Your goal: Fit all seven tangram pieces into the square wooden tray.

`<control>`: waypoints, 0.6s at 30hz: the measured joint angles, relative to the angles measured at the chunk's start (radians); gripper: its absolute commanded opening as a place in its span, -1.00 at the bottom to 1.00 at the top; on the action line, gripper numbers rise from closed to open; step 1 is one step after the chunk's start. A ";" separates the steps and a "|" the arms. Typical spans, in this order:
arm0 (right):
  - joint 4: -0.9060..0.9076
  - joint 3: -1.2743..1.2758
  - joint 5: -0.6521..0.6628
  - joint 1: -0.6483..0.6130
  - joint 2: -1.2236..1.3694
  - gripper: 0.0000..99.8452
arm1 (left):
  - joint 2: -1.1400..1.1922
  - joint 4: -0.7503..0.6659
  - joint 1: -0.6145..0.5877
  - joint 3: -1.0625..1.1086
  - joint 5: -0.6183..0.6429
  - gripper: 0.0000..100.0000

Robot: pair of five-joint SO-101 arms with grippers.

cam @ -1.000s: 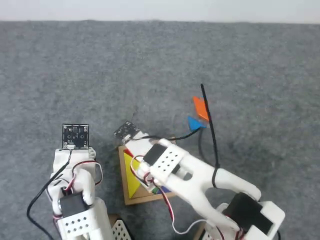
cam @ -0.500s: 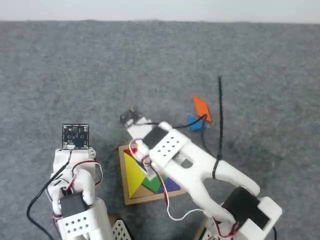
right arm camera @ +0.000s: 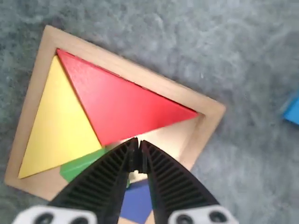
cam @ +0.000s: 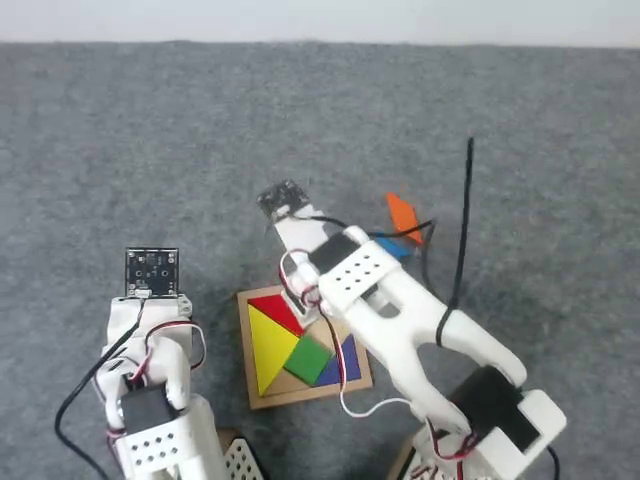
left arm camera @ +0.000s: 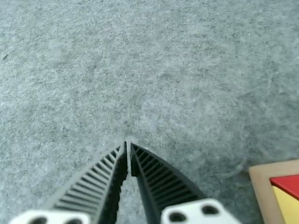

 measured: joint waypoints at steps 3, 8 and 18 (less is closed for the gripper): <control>-0.044 0.021 0.002 0.005 0.035 -0.99 | 0.000 0.000 0.000 0.000 0.000 -0.97; -0.123 0.021 0.003 0.006 0.123 -0.99 | 0.000 0.000 0.000 0.000 0.000 -0.97; -0.110 0.002 0.003 0.005 0.124 -0.99 | 0.000 0.000 0.000 0.000 0.000 -0.97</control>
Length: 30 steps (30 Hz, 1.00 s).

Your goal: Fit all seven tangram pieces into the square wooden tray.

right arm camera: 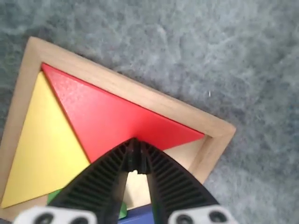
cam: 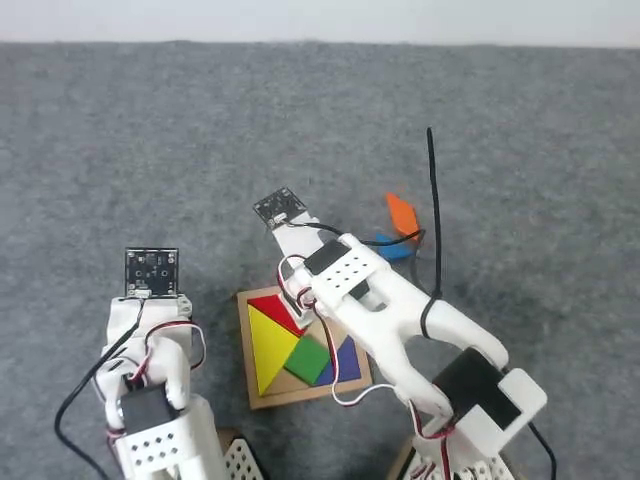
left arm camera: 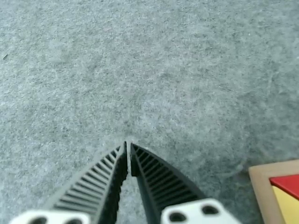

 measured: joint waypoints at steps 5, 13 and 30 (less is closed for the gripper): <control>0.068 0.003 0.000 -0.063 -0.028 -0.99 | 0.000 0.000 0.000 0.000 0.000 -0.97; 0.074 0.005 -0.020 -0.166 -0.029 -0.99 | 0.000 0.000 0.000 0.000 0.000 -0.97; 0.209 0.015 -0.020 -0.170 -0.321 -0.99 | 0.000 0.000 0.000 0.000 0.000 -0.97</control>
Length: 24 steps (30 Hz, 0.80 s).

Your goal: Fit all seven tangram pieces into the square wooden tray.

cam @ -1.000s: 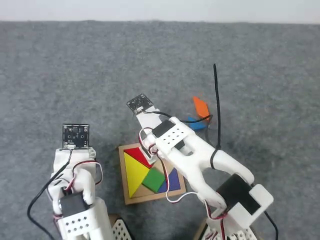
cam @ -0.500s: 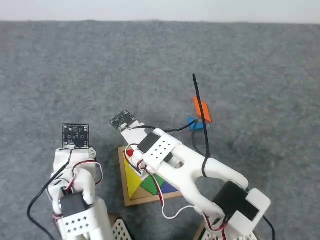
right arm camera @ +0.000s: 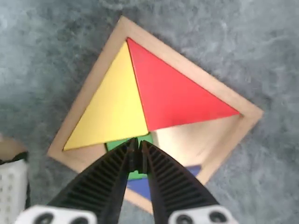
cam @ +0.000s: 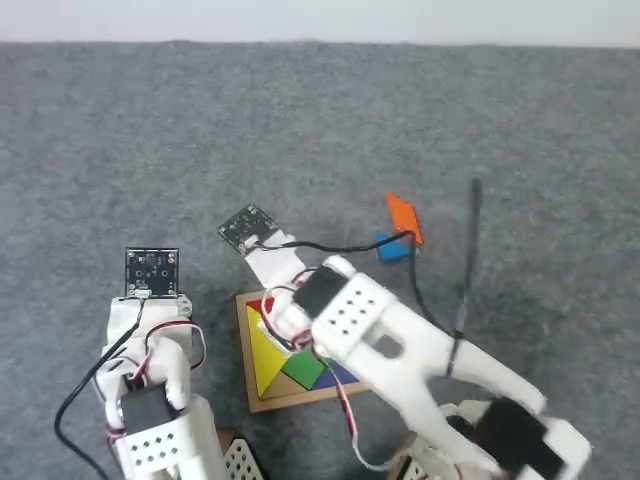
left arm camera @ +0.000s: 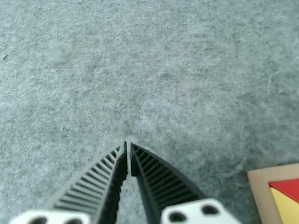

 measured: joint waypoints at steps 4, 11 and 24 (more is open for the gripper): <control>0.017 0.051 0.000 -0.002 -0.066 -0.99 | 0.000 0.000 0.000 0.000 0.000 -0.97; -0.008 0.101 0.075 0.158 -0.077 -0.98 | 0.000 0.000 0.000 0.000 0.000 -0.97; -0.084 0.025 0.342 0.503 0.161 -0.59 | 0.000 0.000 0.000 0.000 0.000 -0.97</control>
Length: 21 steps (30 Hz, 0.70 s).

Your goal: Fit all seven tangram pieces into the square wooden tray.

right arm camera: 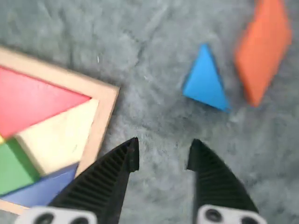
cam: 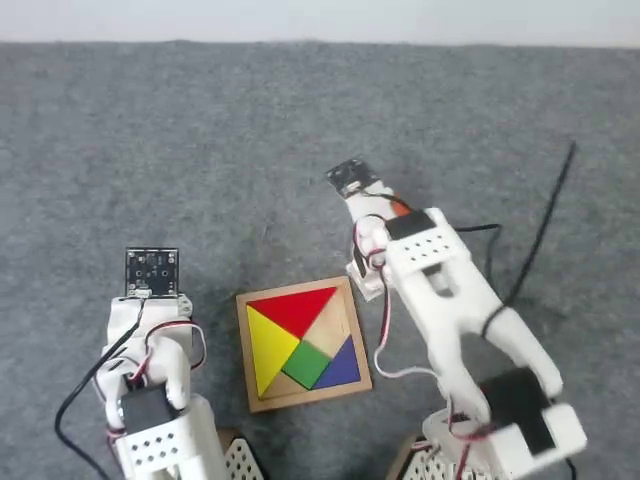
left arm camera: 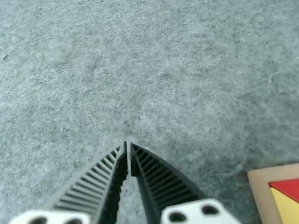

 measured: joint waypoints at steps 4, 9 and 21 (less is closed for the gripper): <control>-0.002 -0.057 0.094 0.003 0.097 -0.58 | 0.000 0.000 0.000 0.000 0.000 -0.97; -0.002 -0.100 0.238 0.003 0.137 -0.59 | 0.000 0.000 0.002 0.000 0.000 -0.97; -0.104 -0.104 0.672 0.095 0.140 -0.59 | 0.000 0.000 0.002 0.000 0.000 -0.97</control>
